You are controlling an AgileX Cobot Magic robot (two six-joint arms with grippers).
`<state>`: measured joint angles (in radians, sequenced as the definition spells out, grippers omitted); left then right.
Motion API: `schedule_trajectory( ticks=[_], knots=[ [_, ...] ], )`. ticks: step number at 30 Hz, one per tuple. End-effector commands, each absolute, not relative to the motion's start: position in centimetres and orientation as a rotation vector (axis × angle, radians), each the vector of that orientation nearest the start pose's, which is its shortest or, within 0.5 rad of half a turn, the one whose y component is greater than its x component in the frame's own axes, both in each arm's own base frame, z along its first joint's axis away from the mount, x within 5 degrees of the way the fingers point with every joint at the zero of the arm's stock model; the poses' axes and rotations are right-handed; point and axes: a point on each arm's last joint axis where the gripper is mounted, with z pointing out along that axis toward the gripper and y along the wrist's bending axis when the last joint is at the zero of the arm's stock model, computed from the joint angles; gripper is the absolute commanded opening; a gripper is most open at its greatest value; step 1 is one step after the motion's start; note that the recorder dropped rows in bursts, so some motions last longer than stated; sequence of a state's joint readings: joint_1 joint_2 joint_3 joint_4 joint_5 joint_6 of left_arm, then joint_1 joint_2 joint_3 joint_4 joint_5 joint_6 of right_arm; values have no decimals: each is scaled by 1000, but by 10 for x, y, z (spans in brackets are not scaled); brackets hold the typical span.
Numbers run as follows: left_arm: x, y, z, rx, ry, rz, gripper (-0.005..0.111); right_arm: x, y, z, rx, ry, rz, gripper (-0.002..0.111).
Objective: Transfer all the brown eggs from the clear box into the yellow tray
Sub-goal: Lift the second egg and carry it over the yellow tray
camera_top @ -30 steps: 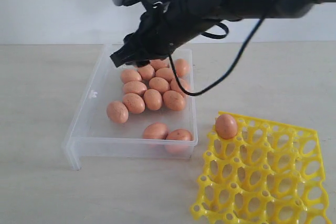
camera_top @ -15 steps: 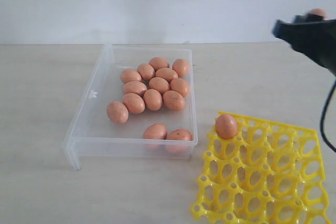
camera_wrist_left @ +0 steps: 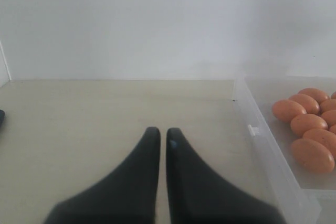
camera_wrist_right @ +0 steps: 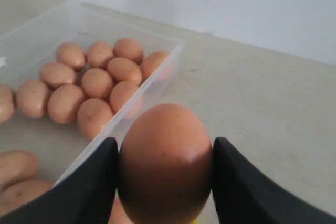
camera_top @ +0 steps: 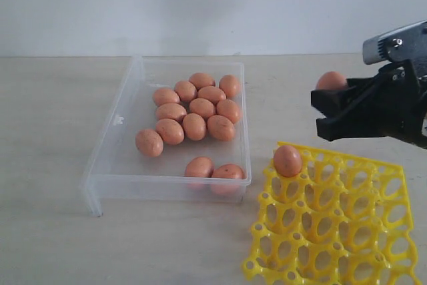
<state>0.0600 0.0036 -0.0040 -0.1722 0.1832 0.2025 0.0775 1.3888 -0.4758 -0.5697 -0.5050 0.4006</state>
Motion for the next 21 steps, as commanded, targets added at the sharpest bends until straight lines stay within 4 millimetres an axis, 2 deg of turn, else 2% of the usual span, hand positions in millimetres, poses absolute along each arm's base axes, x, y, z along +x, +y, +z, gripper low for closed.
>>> schedule_trajectory(
  ticks=[1, 7, 15, 18, 21],
  knots=[
    [56, 1, 197, 2, 1660, 46, 4, 258, 54, 196, -487, 2019, 373, 0],
    [56, 1, 197, 2, 1660, 46, 4, 271, 71, 179, -716, 2194, 611, 0],
    [56, 1, 197, 2, 1660, 46, 4, 273, 72, 183, -734, 2184, 621, 0],
    [56, 1, 197, 2, 1660, 46, 4, 273, 64, 186, -688, 2173, 637, 0],
    [56, 1, 197, 2, 1660, 46, 4, 273, 41, 187, -535, 2116, 684, 0]
  ],
)
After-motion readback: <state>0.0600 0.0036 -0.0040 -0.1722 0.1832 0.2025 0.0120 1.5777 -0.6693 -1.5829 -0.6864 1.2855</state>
